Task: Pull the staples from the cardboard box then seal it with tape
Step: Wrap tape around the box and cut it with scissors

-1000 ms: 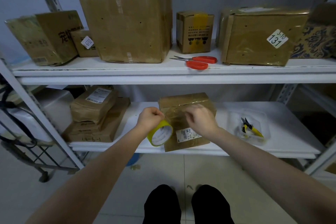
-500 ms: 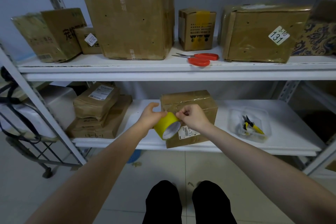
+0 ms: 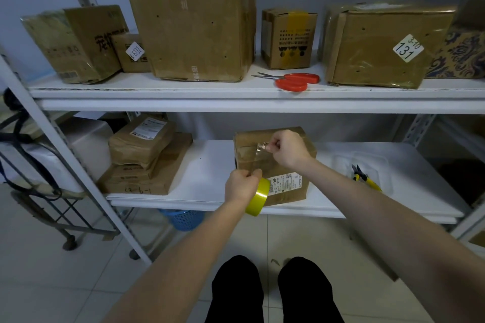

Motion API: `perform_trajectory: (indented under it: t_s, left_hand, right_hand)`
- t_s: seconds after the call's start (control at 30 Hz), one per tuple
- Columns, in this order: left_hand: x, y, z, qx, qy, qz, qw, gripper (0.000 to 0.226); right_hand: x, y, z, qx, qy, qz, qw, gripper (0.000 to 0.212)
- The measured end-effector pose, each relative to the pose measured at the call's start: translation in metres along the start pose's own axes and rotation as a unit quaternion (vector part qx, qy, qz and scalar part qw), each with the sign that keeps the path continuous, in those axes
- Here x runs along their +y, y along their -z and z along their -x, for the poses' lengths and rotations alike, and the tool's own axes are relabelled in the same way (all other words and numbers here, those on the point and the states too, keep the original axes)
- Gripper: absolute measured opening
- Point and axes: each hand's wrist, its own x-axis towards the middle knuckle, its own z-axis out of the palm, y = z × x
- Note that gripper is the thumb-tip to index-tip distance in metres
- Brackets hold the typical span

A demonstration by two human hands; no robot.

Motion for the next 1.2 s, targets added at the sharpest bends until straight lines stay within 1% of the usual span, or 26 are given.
perform_trajectory:
  t_s: [0.07,0.13,0.23,0.3,0.37,0.47,0.63,0.7,0.73,0.8,0.83,0.87,0.9,0.93,1.0,1.1,1.13,1.2]
  left_hand:
    - [-0.002,-0.002,0.003,0.014,0.027,0.021,0.999,0.044]
    - [0.002,-0.002,-0.001,0.011,0.033,0.029,0.999,0.044]
    - [0.013,0.000,-0.008,-0.004,0.032,0.040,0.999,0.036]
    - [0.016,-0.002,-0.015,-0.014,0.047,0.048,0.998,0.033]
    - [0.017,-0.003,-0.018,-0.021,0.066,0.056,0.996,0.035]
    - [0.018,-0.008,-0.024,-0.027,0.083,0.066,0.994,0.035]
    - [0.010,-0.013,-0.026,-0.044,0.083,0.059,0.994,0.033]
    - [0.010,-0.010,-0.028,-0.017,0.045,-0.022,0.999,0.030]
    - [0.011,-0.008,-0.026,0.019,0.019,-0.086,0.996,0.029]
    - [0.020,0.001,-0.022,0.107,-0.060,-0.207,0.971,0.029]
    - [0.023,0.003,-0.024,0.122,-0.115,-0.258,0.952,0.031]
    - [0.023,0.004,-0.028,0.107,-0.165,-0.308,0.931,0.035]
    - [0.023,0.006,-0.033,0.070,-0.200,-0.351,0.912,0.041]
    - [0.023,0.008,-0.036,0.031,-0.214,-0.379,0.900,0.045]
    - [0.022,0.010,-0.041,-0.012,-0.204,-0.396,0.895,0.048]
    - [0.022,0.012,-0.042,-0.027,-0.198,-0.407,0.891,0.050]
    - [0.022,0.013,-0.041,-0.035,-0.195,-0.408,0.891,0.050]
    - [0.022,0.014,-0.041,-0.046,-0.188,-0.406,0.893,0.052]
  right_hand:
    - [-0.004,-0.001,-0.005,-0.009,0.014,0.027,0.999,0.014]
    - [-0.005,-0.001,-0.012,-0.003,0.017,0.036,0.999,0.011]
    - [-0.006,-0.001,-0.024,0.013,0.020,0.046,0.999,0.011]
    - [-0.006,-0.004,-0.030,0.000,0.035,0.069,0.997,0.012]
    - [-0.004,-0.009,-0.033,-0.013,0.044,0.082,0.996,0.012]
    - [0.002,-0.017,-0.042,-0.029,0.042,0.085,0.995,0.013]
    - [0.009,-0.028,-0.046,-0.038,0.035,0.084,0.995,0.013]
    - [0.010,-0.029,-0.047,-0.036,0.035,0.072,0.996,0.011]
    - [0.012,-0.031,-0.047,-0.035,0.034,0.067,0.997,0.011]
    - [0.014,-0.030,-0.047,-0.031,0.040,0.069,0.996,0.009]
    - [0.014,-0.030,-0.046,-0.030,0.044,0.074,0.996,0.008]
    - [0.014,-0.030,-0.046,-0.031,0.049,0.077,0.995,0.008]
    - [0.014,-0.030,-0.045,-0.034,0.052,0.082,0.995,0.009]
    - [0.013,-0.029,-0.045,-0.035,0.055,0.090,0.994,0.010]
    - [0.010,-0.026,-0.044,-0.036,0.067,0.136,0.988,0.015]
    - [0.006,-0.023,-0.044,-0.018,0.106,0.237,0.966,0.026]
    - [0.004,-0.023,-0.043,-0.013,0.110,0.249,0.962,0.032]
    - [0.001,-0.019,-0.043,-0.014,0.084,0.252,0.964,0.059]
